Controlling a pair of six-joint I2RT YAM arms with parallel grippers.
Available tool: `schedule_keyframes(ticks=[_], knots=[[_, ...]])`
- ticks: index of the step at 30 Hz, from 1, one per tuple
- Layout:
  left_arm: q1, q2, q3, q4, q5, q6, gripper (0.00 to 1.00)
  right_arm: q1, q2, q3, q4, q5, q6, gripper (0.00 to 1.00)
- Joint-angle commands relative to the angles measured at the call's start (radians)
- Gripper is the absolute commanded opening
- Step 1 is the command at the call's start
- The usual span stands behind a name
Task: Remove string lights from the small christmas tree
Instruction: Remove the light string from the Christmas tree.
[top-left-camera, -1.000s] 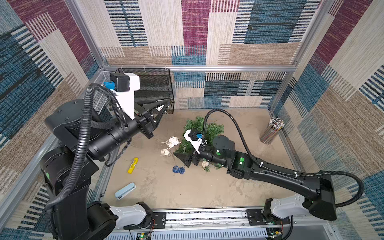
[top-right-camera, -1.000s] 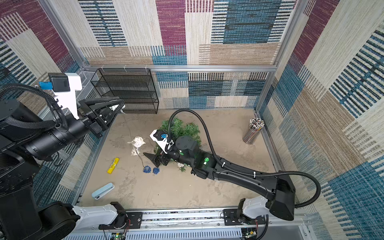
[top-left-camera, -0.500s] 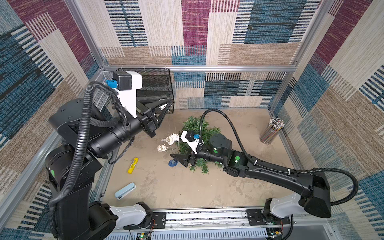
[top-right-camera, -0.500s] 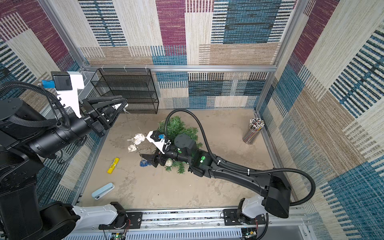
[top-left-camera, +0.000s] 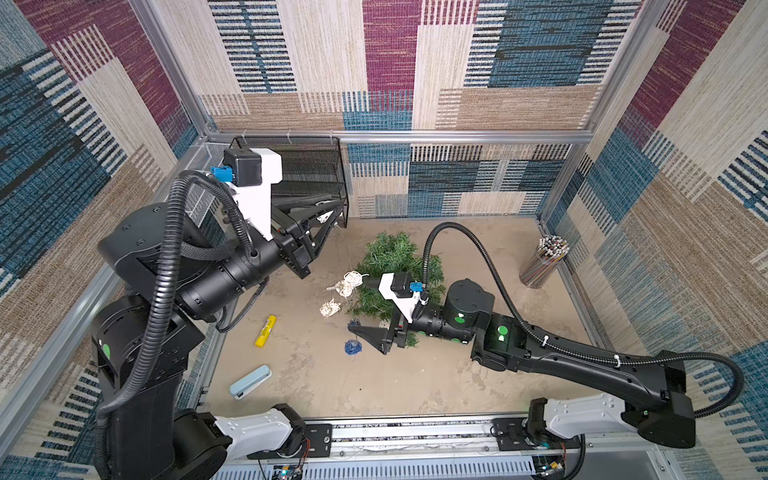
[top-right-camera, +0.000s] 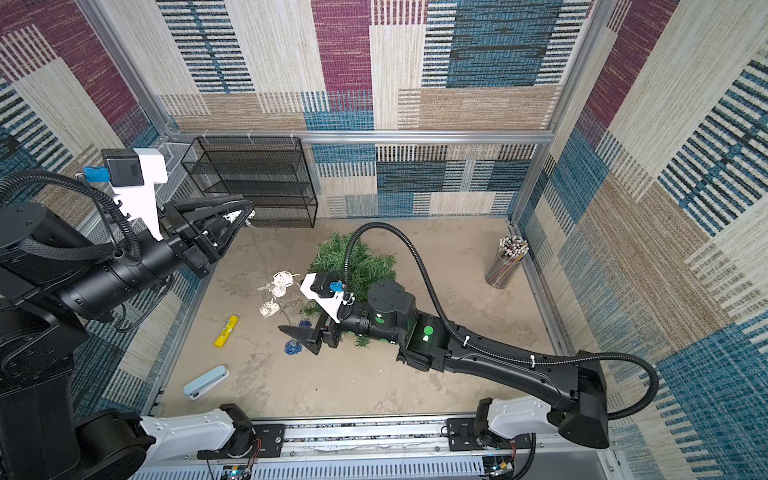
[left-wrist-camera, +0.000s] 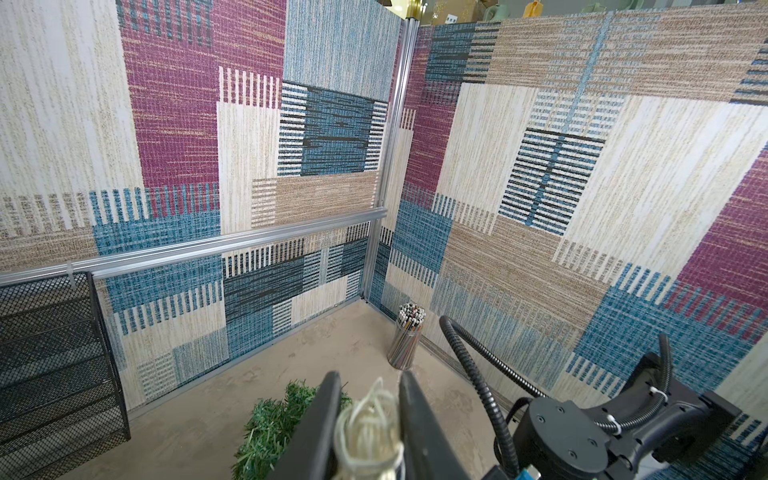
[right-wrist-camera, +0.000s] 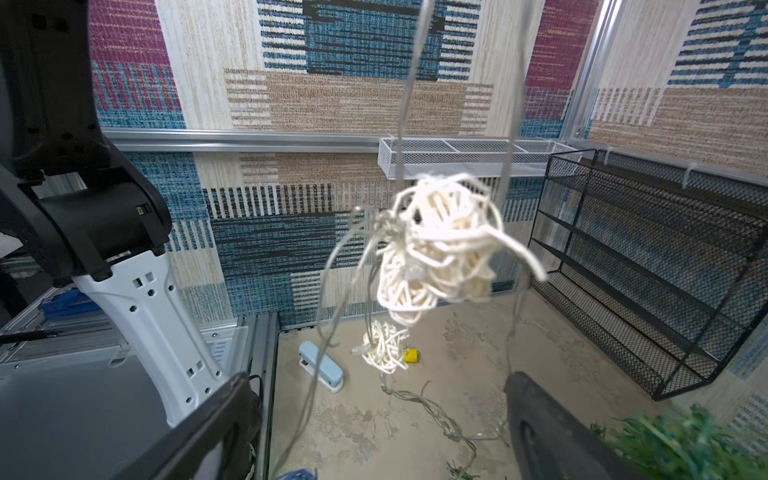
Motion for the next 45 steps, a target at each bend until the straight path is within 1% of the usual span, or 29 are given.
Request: schedule_keyframes(ticks=[1, 6, 9, 13, 16, 22, 23, 24, 25, 27, 30, 32, 33, 38, 41, 45], knots=[[0.001, 0.001, 0.010, 0.037, 0.009, -0.014, 0.27, 0.009, 0.000, 0.007, -0.018, -0.011, 0.000, 1.00], [0.001, 0.003, 0.006, 0.042, 0.029, -0.016, 0.27, 0.012, 0.011, 0.011, 0.019, -0.006, 0.021, 0.96], [0.001, 0.002, -0.006, 0.055, 0.037, -0.019, 0.27, 0.012, 0.064, 0.060, 0.015, 0.029, 0.019, 0.96], [0.001, 0.000, -0.008, 0.060, 0.043, -0.018, 0.27, 0.011, 0.140, 0.116, 0.039, 0.044, 0.026, 0.96], [0.001, -0.005, -0.014, 0.065, 0.048, -0.021, 0.27, 0.011, 0.178, 0.128, 0.085, 0.055, 0.047, 0.96], [0.002, -0.027, -0.054, 0.087, 0.052, -0.027, 0.27, 0.013, 0.203, 0.102, 0.211, 0.070, 0.092, 0.98], [0.001, -0.031, -0.061, 0.090, 0.052, -0.027, 0.27, 0.015, 0.202, 0.095, 0.234, 0.070, 0.094, 0.92], [0.001, -0.035, -0.067, 0.094, 0.051, -0.028, 0.27, 0.017, 0.199, 0.081, 0.262, 0.070, 0.095, 0.83], [0.001, -0.041, -0.077, 0.097, 0.047, -0.027, 0.27, 0.020, 0.196, 0.067, 0.289, 0.067, 0.095, 0.70], [0.001, -0.046, -0.092, 0.095, 0.029, -0.017, 0.27, 0.030, 0.186, 0.045, 0.328, 0.063, 0.094, 0.50], [0.001, -0.061, -0.128, 0.093, -0.010, 0.001, 0.27, 0.044, 0.169, 0.029, 0.348, 0.052, 0.083, 0.29], [0.001, -0.074, -0.155, 0.092, -0.044, 0.015, 0.27, 0.056, 0.150, 0.020, 0.359, 0.048, 0.070, 0.17], [0.001, -0.081, -0.169, 0.089, -0.067, 0.024, 0.27, 0.064, 0.139, 0.015, 0.366, 0.048, 0.064, 0.15], [0.001, -0.108, -0.246, 0.076, -0.186, 0.076, 0.27, 0.089, 0.090, 0.034, 0.336, 0.068, 0.039, 0.14], [0.001, -0.128, -0.291, 0.090, -0.212, 0.087, 0.28, 0.091, 0.064, 0.067, 0.281, 0.088, 0.024, 0.09], [0.001, -0.145, -0.327, 0.106, -0.218, 0.092, 0.28, 0.090, 0.035, 0.113, 0.198, 0.125, 0.005, 0.03]])
